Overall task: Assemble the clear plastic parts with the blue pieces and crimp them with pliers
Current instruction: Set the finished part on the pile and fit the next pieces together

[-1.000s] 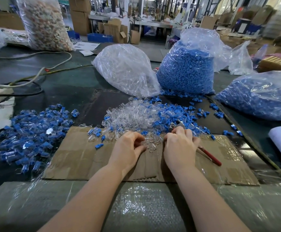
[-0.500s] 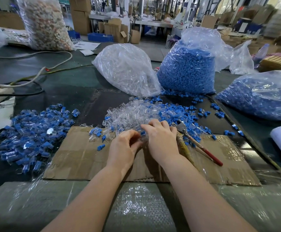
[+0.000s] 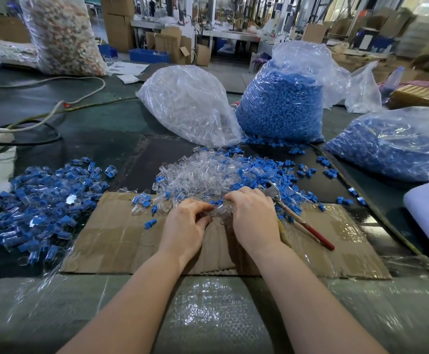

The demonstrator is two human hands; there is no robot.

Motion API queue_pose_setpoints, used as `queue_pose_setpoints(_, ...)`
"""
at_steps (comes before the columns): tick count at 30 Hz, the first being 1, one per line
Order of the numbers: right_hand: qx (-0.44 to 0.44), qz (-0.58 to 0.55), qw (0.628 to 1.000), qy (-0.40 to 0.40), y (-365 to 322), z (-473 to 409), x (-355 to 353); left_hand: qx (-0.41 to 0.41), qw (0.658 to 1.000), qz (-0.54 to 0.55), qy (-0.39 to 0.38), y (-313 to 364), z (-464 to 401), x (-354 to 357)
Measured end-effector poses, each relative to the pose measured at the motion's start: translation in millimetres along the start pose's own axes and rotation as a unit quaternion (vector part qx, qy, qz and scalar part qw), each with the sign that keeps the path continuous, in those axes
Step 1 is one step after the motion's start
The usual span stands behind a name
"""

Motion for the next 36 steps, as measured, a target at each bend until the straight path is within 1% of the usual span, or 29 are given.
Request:
queue_pose_setpoints(4,0.042,-0.036,0.996,0.076,18.6,3.5,-11.0,-0.009,1.0,0.004,-0.004,0.7,0.2,-0.6)
queue_pose_setpoints(6,0.088,-0.041,0.989,0.109,32.8,5.0,-19.2,-0.008,1.0,0.006,-0.007,0.3,0.6,-0.7)
queue_pose_setpoints(8,0.157,-0.041,0.979,0.124,50.4,6.7,-27.3,-0.009,1.0,0.012,-0.008,-0.2,0.7,-0.7)
queue_pose_setpoints(10,0.231,-0.043,0.966,0.112,68.0,8.6,-32.7,-0.011,1.0,0.019,-0.008,-0.3,0.4,-0.6)
queue_pose_setpoints(12,0.292,-0.035,0.953,0.068,82.8,10.0,-33.1,-0.014,1.0,0.028,-0.004,0.2,0.7,-0.5)
queue_pose_setpoints(14,0.325,-0.035,0.945,0.022,93.3,9.8,-30.3,-0.015,0.999,0.037,0.001,0.9,1.5,-0.6)
queue_pose_setpoints(16,0.334,-0.043,0.941,-0.008,99.2,8.4,-26.9,-0.018,0.999,0.046,0.0,1.4,2.5,-0.5)
queue_pose_setpoints(18,0.332,-0.05,0.942,-0.025,101.5,6.4,-25.0,-0.023,0.998,0.056,-0.002,1.7,3.1,-0.9)
queue_pose_setpoints(23,0.332,-0.078,0.939,-0.038,102.7,3.0,-26.6,-0.029,0.997,0.072,-0.005,2.5,4.2,-1.6)
queue_pose_setpoints(25,0.324,-0.087,0.942,-0.027,101.4,4.1,-27.8,-0.035,0.996,0.083,-0.003,1.5,4.9,-2.0)
queue_pose_setpoints(26,0.313,-0.094,0.945,-0.008,99.2,5.5,-29.4,-0.038,0.995,0.091,-0.002,1.0,5.4,-2.2)
queue_pose_setpoints(28,0.269,-0.112,0.955,0.049,90.8,8.4,-33.4,-0.042,0.994,0.102,-0.002,0.5,5.4,-1.9)
queue_pose_setpoints(30,0.196,-0.14,0.966,0.097,75.4,10.8,-36.6,-0.043,0.993,0.107,-0.001,0.4,4.9,-1.9)
queue_pose_setpoints(33,0.106,-0.173,0.974,0.104,46.6,13.5,-34.3,-0.043,0.991,0.127,0.007,0.5,3.7,-2.6)
queue_pose_setpoints(36,0.059,-0.198,0.974,0.095,21.3,17.1,-23.2,-0.046,0.99,0.134,0.02,0.4,0.2,-3.3)
Point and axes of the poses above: each hand's wrist, its own z-axis away from the middle knuckle, its own x-axis out of the palm, y = z × x, the point moved 2 cm from there along -z, towards the middle knuckle, and after that the axes turned 14 degrees about -y, right-handed, at the moved point
